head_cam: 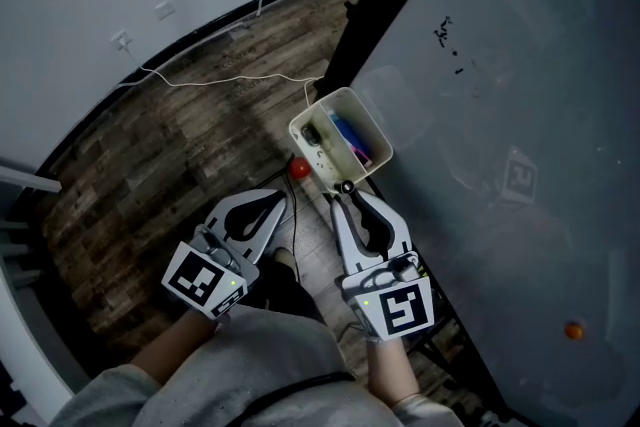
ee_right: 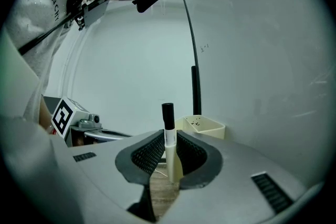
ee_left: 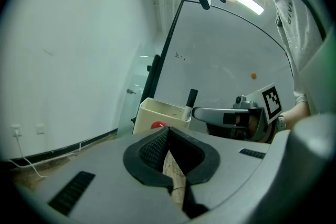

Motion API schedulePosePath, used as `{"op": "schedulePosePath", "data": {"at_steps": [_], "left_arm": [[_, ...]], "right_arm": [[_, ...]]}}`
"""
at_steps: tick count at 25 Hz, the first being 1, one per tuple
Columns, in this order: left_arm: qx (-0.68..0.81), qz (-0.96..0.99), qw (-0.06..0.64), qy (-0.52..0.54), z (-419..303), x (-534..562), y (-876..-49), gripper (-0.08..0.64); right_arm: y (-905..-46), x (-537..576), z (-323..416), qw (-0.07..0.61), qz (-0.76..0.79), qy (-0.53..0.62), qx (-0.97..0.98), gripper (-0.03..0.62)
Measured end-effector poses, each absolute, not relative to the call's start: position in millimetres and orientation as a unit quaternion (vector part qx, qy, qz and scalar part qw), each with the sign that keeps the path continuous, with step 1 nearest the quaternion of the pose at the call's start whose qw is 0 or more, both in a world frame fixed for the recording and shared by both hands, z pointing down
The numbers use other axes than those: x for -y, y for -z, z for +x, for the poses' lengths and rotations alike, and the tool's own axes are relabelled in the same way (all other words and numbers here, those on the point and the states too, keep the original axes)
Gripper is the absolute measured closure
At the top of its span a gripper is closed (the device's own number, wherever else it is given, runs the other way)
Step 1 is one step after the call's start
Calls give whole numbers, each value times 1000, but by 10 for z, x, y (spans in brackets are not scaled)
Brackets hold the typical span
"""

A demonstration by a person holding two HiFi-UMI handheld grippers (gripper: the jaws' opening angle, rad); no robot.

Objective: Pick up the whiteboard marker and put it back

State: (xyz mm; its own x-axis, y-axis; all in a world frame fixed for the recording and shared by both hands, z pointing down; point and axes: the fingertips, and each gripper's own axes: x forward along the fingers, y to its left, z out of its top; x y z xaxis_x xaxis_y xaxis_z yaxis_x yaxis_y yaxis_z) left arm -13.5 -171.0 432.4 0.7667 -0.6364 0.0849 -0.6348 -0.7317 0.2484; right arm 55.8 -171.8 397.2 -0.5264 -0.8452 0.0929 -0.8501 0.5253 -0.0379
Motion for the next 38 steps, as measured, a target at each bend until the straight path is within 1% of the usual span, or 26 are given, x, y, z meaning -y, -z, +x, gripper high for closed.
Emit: {"op": "schedulePosePath", "data": {"at_steps": [14,34,38], "left_arm": [[345,929,129,10,-44,1605,-4263,545],[353,929,109,18,44,1505,-4060,545],[358,927,107,21,38,1490,-4030,545]], "right_arm": [[-4037,1562,546,34,474,-48,878,516],[-3915,1453,493,22,450,-50,891,517],[-3885,1424,462,21,440,-47,896,532]]}}
